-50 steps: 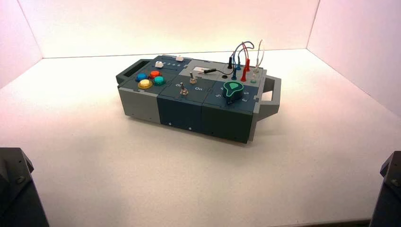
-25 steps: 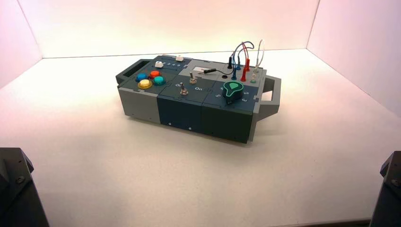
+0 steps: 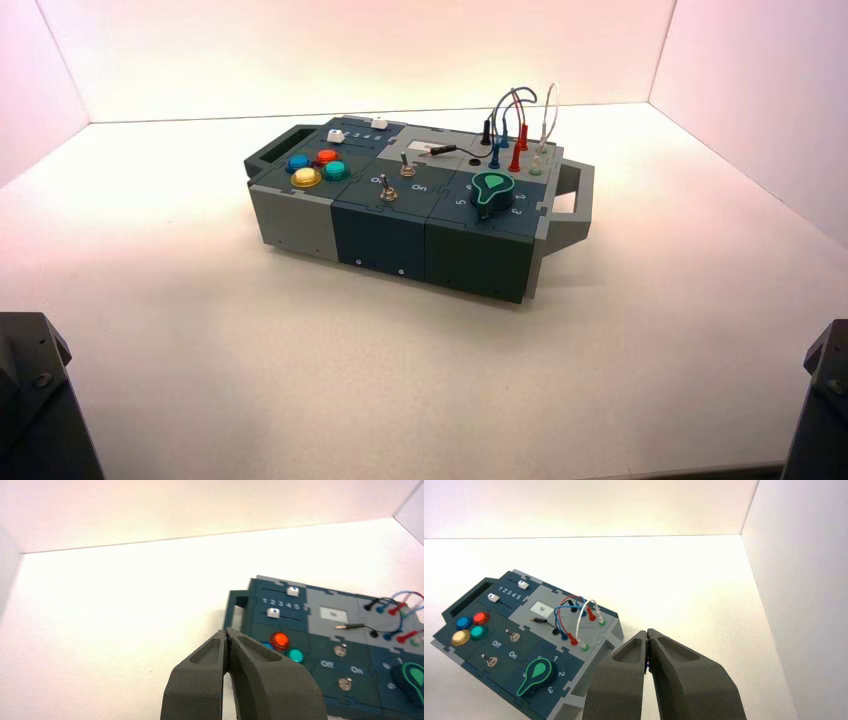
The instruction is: Push the yellow button with the left gripper.
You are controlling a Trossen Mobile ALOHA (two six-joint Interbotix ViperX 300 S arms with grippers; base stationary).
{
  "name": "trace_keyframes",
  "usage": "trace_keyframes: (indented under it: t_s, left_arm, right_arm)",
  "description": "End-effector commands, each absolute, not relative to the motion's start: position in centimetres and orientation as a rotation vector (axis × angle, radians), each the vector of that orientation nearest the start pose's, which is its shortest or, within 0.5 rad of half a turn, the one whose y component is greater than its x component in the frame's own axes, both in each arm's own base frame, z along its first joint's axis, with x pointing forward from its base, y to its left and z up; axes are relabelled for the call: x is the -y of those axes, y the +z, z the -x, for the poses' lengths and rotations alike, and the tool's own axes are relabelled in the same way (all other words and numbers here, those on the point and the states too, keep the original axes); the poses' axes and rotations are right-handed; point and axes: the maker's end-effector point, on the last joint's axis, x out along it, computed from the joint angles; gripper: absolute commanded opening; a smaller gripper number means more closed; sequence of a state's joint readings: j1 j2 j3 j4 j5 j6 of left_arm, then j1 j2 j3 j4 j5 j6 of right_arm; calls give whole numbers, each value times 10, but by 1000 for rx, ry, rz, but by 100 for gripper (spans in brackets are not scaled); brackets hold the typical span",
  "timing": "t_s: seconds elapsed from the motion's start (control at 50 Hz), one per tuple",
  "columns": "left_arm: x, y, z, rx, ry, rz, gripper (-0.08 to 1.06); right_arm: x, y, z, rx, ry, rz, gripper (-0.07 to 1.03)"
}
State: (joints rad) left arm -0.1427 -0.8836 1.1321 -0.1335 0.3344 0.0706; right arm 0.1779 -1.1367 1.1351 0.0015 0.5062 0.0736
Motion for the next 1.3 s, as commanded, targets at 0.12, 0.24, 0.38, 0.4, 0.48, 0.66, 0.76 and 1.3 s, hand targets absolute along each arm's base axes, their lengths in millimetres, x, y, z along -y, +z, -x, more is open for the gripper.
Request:
trace_keyframes:
  t_s: [0.12, 0.24, 0.38, 0.4, 0.48, 0.66, 0.76, 1.3]
  left_arm:
    - [75, 200, -259, -636, -266, 7, -3]
    - [97, 188, -270, -710, -320, -16, -3]
    - [113, 168, -278, -803, -350, -36, -3]
    - [116, 164, -279, -818, -353, -37, -3]
    - [122, 149, -282, -871, -360, -46, -3]
    - [133, 121, -290, -967, -367, -69, -3]
    - [139, 110, -295, -1002, -374, -80, -3]
    - [158, 75, -299, -1103, -399, -121, -3]
  right_arm:
    - [-38, 231, -209, -501, 158, -37, -2]
    - [-39, 226, -211, -529, 156, -34, -2]
    - [-39, 223, -212, -541, 155, -33, -2]
    - [-39, 223, -212, -542, 158, -32, -2]
    - [-39, 223, -212, -545, 156, -33, -2]
    - [-39, 223, -212, -547, 155, -34, -2]
    - [-39, 222, -211, -549, 155, -34, -2]
    - [-40, 223, -211, -547, 158, -33, -2]
